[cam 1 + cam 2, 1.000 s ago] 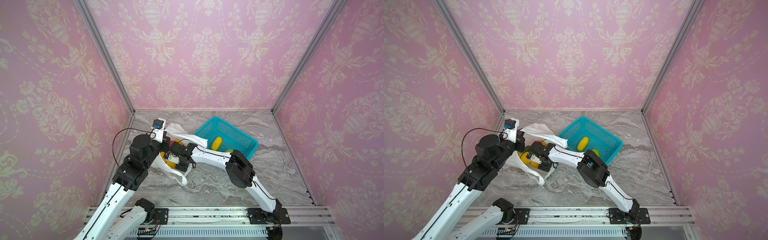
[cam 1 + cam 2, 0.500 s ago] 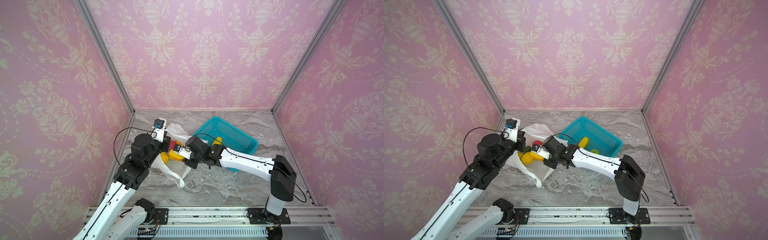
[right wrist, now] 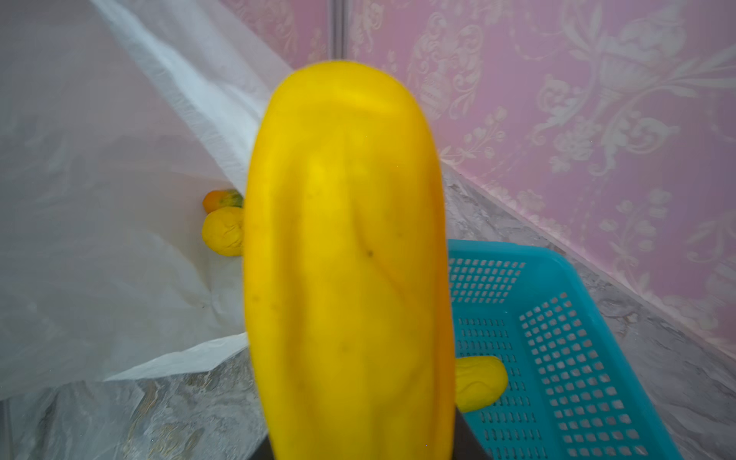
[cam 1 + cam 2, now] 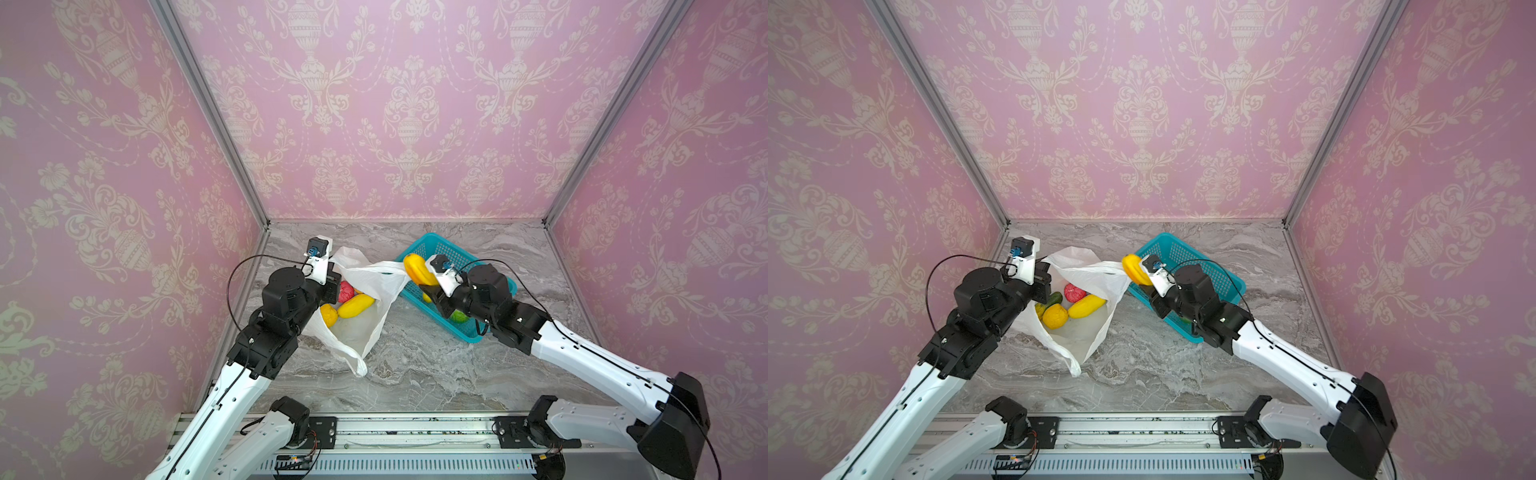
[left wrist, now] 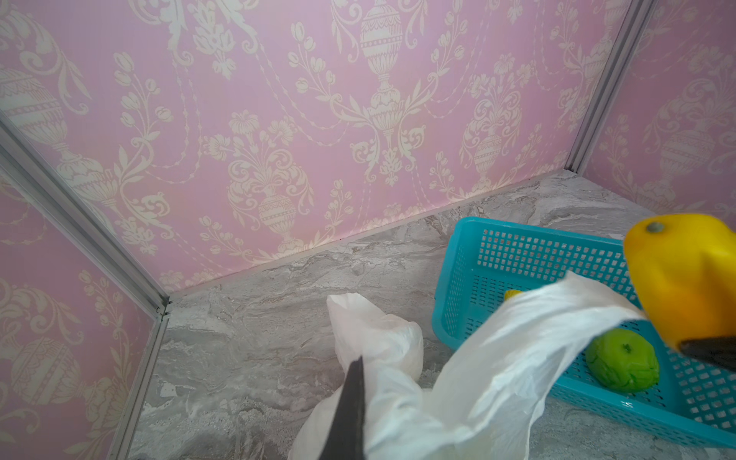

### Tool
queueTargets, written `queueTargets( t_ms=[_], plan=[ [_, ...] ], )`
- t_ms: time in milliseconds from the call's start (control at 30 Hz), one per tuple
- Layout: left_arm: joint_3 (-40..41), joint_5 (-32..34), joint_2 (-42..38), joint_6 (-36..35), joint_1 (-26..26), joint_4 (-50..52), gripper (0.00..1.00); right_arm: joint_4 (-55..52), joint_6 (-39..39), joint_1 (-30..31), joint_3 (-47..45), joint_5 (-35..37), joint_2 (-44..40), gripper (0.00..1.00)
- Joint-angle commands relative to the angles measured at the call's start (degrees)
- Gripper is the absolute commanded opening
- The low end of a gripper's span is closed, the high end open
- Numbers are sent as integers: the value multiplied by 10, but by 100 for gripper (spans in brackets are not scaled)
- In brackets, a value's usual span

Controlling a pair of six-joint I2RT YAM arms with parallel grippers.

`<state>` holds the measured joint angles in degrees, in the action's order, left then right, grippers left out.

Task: Untie the knot of the plastic bag and take out the fruit
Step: Pick up the fruit from the plastic bag, then place the fruit in the basket.

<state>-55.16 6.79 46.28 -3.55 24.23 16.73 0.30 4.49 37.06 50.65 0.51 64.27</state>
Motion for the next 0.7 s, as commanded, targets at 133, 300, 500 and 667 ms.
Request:
queueTargets(
  t_ms=[133, 300, 500, 667],
  plan=[
    [8, -7, 1, 14, 3, -25, 0, 2, -159, -137, 5, 19, 49, 18],
    [-18, 46, 25, 46, 3, 11, 0, -118, -193, -173, 100, 43, 201, 15],
    [14, 24, -15, 52, 3, 6, 0, -173, -210, -178, 155, 48, 309, 13],
    [47, 43, -37, 66, 3, -59, 0, -186, -222, -193, 189, 33, 341, 20]
  ],
)
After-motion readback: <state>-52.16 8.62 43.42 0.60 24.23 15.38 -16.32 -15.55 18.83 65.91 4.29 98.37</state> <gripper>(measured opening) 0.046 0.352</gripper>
